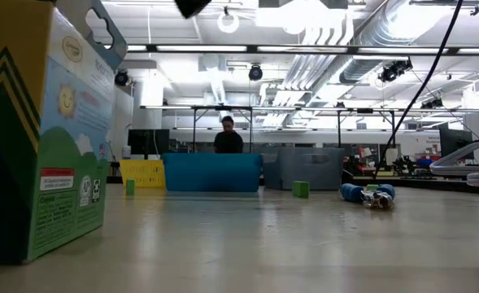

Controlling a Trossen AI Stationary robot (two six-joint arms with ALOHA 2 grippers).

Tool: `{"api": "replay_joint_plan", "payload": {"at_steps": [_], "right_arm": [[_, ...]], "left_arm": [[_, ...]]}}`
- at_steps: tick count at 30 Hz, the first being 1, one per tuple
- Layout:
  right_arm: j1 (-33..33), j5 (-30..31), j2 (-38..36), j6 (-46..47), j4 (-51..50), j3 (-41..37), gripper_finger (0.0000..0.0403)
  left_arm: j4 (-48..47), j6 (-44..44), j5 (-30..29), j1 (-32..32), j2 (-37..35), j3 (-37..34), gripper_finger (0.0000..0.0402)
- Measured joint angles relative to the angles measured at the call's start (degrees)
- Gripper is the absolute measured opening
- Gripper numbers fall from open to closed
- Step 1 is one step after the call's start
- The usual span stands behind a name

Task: Pick & Place School Supplies
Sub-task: Put the crayon box into the blue bin

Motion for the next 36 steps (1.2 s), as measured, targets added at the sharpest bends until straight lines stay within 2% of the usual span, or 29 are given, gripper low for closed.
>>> {"api": "replay_joint_plan", "payload": {"at_steps": [6,13,20,24,27,32,36], "right_arm": [[0.59,3.03,-2.20,0.21,-0.56,-0.09,0.0091],[2.13,3.97,-2.80,6.67,-0.85,-0.02,0.0091],[3.48,14.77,-5.44,14.94,-1.79,-0.07,0.0091],[2.83,17.05,-7.69,21.56,-3.32,0.18,0.0091],[2.32,17.98,-7.90,22.82,-8.58,4.69,0.0091],[2.38,23.70,-6.67,24.74,-19.13,13.97,0.0091],[2.12,25.47,-6.72,34.34,-22.94,16.96,0.0091]], "left_arm": [[-0.43,0.87,-0.44,-0.46,-2.51,0.00,0.0138],[-5.81,0.64,-0.55,-2.34,-7.00,0.04,0.0138],[-15.02,0.06,-0.55,-5.66,-13.56,0.04,0.0138],[-19.80,0.46,-0.53,-6.78,-17.67,0.02,0.0138],[-23.47,0.46,-0.52,-7.33,-20.31,0.02,0.0138],[-26.23,0.29,-0.53,-7.45,-22.57,0.00,0.0138],[-25.90,-0.42,-0.52,-7.31,-22.85,0.00,0.0138]]}}
